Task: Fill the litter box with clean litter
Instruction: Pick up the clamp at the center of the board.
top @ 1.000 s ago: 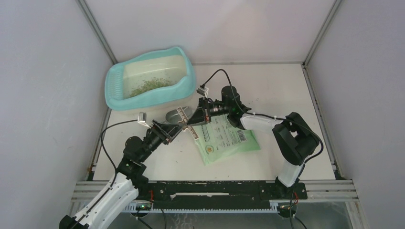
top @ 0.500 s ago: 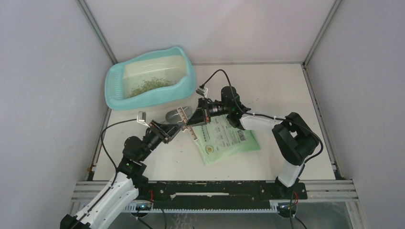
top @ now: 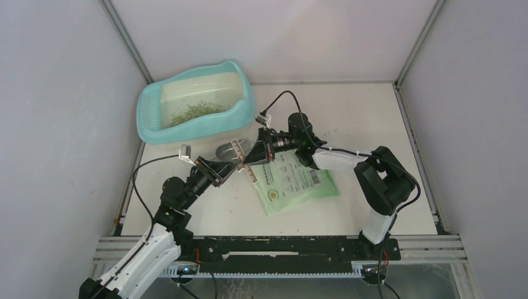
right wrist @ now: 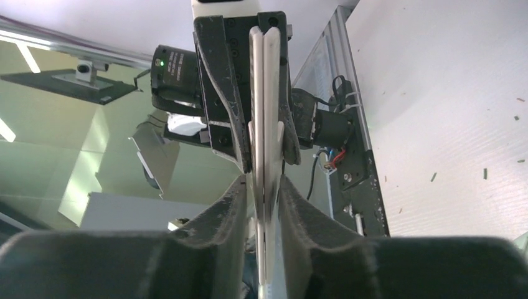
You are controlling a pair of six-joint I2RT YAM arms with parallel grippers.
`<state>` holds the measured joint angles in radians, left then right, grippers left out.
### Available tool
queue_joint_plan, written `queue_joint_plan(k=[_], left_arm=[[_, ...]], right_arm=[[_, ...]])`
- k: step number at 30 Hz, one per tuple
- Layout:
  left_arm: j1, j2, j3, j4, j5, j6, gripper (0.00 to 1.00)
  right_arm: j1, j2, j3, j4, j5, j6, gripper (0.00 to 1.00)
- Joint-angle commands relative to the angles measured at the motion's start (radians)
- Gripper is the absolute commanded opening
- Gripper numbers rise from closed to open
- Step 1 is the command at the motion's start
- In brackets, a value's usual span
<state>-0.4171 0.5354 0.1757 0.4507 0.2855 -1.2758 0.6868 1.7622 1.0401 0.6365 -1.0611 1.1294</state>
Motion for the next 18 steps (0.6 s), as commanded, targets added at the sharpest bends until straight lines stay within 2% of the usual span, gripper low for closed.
queue_joint_plan(k=[1, 5, 10, 12, 16, 18], left_arm=[[0.009, -0.019, -0.017, -0.017, 0.003, 0.020, 0.01], [0.011, -0.019, -0.013, -0.033, 0.004, 0.020, 0.00], [0.010, -0.015, -0.025, -0.014, 0.003, 0.010, 0.00], [0.011, -0.014, -0.033, 0.002, 0.004, 0.000, 0.00], [0.012, -0.014, -0.038, 0.023, 0.011, -0.012, 0.00], [0.012, -0.012, -0.038, 0.026, 0.017, -0.014, 0.03]], right_arm=[[-0.005, -0.031, 0.004, -0.024, -0.029, -0.038, 0.39], [-0.023, -0.053, 0.004, -0.082, -0.025, -0.077, 0.56], [-0.023, -0.067, 0.003, -0.110, -0.022, -0.099, 0.56], [-0.017, -0.068, 0.004, -0.114, -0.020, -0.100, 0.50], [-0.012, -0.061, 0.004, -0.084, -0.022, -0.078, 0.26], [-0.008, -0.049, 0.004, -0.055, -0.026, -0.058, 0.22]])
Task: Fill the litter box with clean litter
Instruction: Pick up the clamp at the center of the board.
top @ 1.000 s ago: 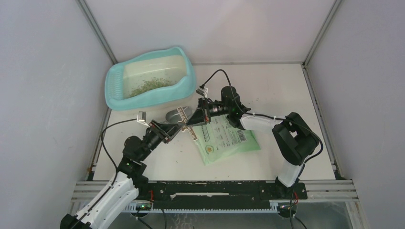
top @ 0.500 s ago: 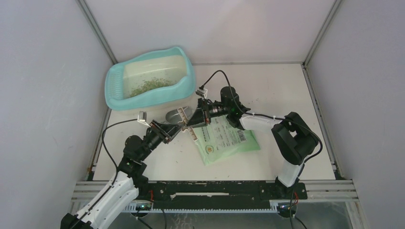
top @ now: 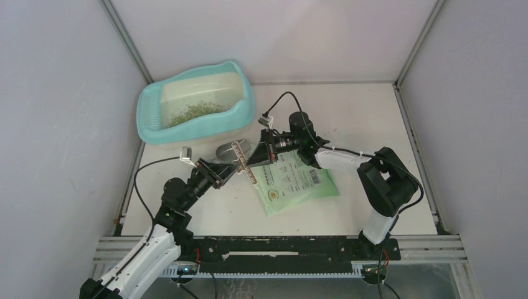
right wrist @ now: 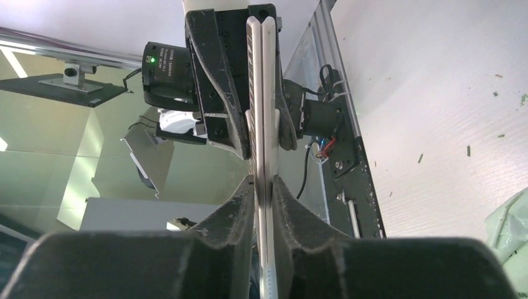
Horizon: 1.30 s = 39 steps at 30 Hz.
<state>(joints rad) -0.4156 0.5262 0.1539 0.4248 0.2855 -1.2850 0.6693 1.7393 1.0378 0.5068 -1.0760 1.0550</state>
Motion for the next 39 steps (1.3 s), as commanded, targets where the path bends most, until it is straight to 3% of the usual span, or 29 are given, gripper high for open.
queue_joint_plan(k=[1, 6, 10, 17, 33, 39], left_arm=[[0.011, -0.001, -0.015, 0.052, 0.021, -0.005, 0.05], [0.012, 0.001, -0.014, 0.064, 0.042, -0.011, 0.18], [0.012, -0.004, -0.004, 0.067, 0.066, -0.014, 0.31], [0.011, -0.029, 0.011, 0.044, 0.094, -0.013, 0.44], [0.034, -0.078, 0.019, -0.002, 0.115, -0.016, 0.41], [0.035, -0.058, 0.021, 0.027, 0.123, -0.027, 0.35]], right_arm=[[0.013, -0.019, 0.007, 0.093, -0.015, 0.029, 0.20], [0.018, 0.017, 0.006, 0.190, -0.043, 0.101, 0.06], [0.019, 0.068, 0.005, 0.346, -0.080, 0.230, 0.01], [0.013, 0.132, 0.005, 0.531, -0.104, 0.379, 0.00], [-0.022, 0.138, -0.022, 0.559, -0.133, 0.393, 0.00], [-0.018, 0.145, -0.023, 0.562, -0.131, 0.389, 0.00]])
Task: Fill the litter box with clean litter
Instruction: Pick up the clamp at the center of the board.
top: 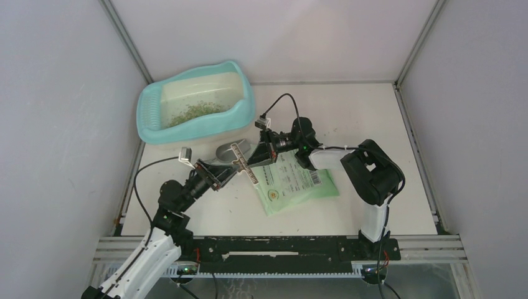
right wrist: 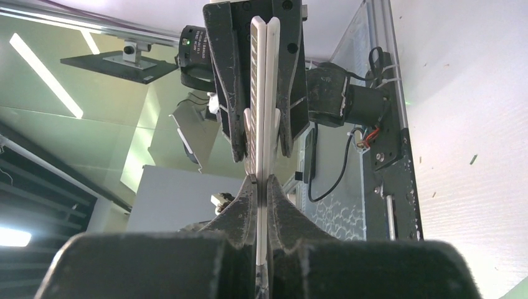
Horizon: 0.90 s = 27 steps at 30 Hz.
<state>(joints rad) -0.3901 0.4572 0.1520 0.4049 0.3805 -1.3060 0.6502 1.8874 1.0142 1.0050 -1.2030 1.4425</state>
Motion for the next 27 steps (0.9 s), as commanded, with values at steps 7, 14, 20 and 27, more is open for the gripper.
queue_joint_plan(k=[7, 14, 20, 27], left_arm=[[0.009, 0.032, 0.026, 0.066, 0.032, -0.009, 0.32], [0.010, 0.050, 0.026, 0.063, 0.028, -0.009, 0.06], [0.011, 0.042, 0.030, 0.028, 0.016, -0.003, 0.00], [0.013, 0.048, 0.029, 0.021, 0.006, -0.002, 0.00]], right_arm=[[0.007, -0.001, 0.001, 0.061, -0.004, -0.002, 0.00], [0.009, 0.000, 0.001, 0.061, -0.006, -0.006, 0.00], [0.009, -0.018, 0.001, 0.030, -0.018, -0.035, 0.36], [0.011, -0.048, 0.009, -0.071, -0.011, -0.119, 0.51]])
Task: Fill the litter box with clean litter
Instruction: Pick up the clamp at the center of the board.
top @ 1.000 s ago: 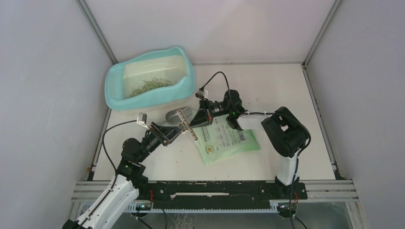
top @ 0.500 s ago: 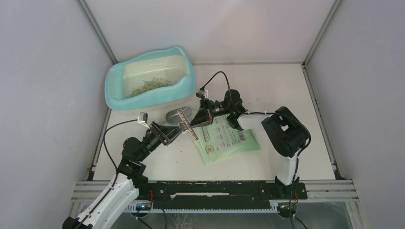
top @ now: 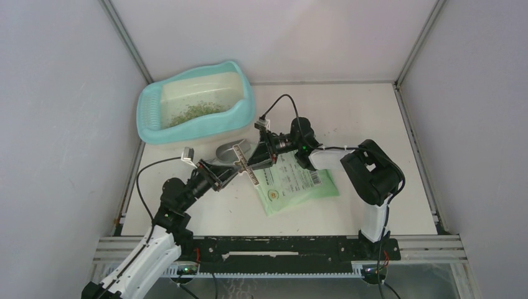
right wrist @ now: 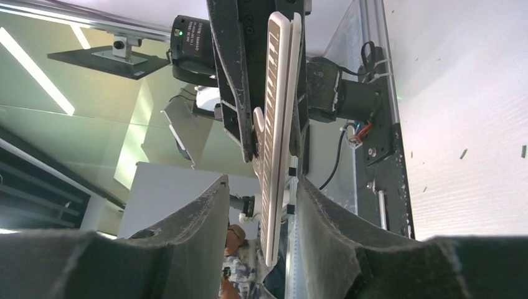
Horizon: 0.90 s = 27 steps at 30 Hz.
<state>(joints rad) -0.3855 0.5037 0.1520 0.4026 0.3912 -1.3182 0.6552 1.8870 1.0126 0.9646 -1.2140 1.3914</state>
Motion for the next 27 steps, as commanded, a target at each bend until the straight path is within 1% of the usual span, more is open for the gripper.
queue_joint_plan(k=[1, 2, 3, 5, 6, 7, 10, 12, 13, 18, 20, 24, 27], left_arm=[[0.008, 0.000, 0.026, 0.024, -0.005, 0.009, 0.00], [0.008, 0.001, 0.024, 0.027, -0.005, 0.007, 0.00], [0.008, 0.001, 0.023, 0.029, -0.006, 0.007, 0.00], [0.008, 0.003, 0.022, 0.037, -0.004, 0.004, 0.00], [0.008, 0.002, 0.023, 0.038, -0.003, 0.004, 0.01], [0.008, 0.001, 0.023, 0.038, -0.003, 0.004, 0.02], [0.008, -0.001, 0.028, 0.038, 0.004, 0.004, 0.12], [0.008, -0.005, 0.030, 0.032, 0.005, 0.006, 0.22], [0.008, -0.012, 0.032, 0.023, 0.003, 0.008, 0.25], [0.010, -0.023, 0.035, 0.005, -0.001, 0.010, 0.35], [0.011, -0.023, 0.039, 0.005, -0.001, 0.010, 0.41], [0.012, -0.028, 0.047, 0.000, 0.003, 0.010, 0.44], [0.016, -0.034, 0.050, -0.013, 0.003, 0.013, 0.44]], right_arm=[[0.009, -0.049, 0.013, -0.048, 0.002, -0.081, 0.51], [0.011, -0.050, 0.016, -0.075, 0.003, -0.095, 0.49], [0.015, -0.052, 0.022, -0.105, 0.004, -0.118, 0.46], [0.024, -0.062, 0.041, -0.192, 0.017, -0.189, 0.32], [0.030, -0.064, 0.050, -0.234, 0.022, -0.219, 0.23], [0.033, -0.067, 0.059, -0.267, 0.029, -0.240, 0.15], [0.037, -0.069, 0.066, -0.300, 0.034, -0.260, 0.02], [0.037, -0.071, 0.065, -0.306, 0.034, -0.263, 0.00], [0.037, -0.072, 0.065, -0.310, 0.032, -0.267, 0.00], [0.038, -0.072, 0.064, -0.329, 0.024, -0.286, 0.00], [0.041, -0.068, 0.065, -0.329, 0.019, -0.290, 0.00], [0.041, -0.063, 0.065, -0.341, 0.018, -0.299, 0.00], [0.040, -0.061, 0.065, -0.343, 0.016, -0.300, 0.00]])
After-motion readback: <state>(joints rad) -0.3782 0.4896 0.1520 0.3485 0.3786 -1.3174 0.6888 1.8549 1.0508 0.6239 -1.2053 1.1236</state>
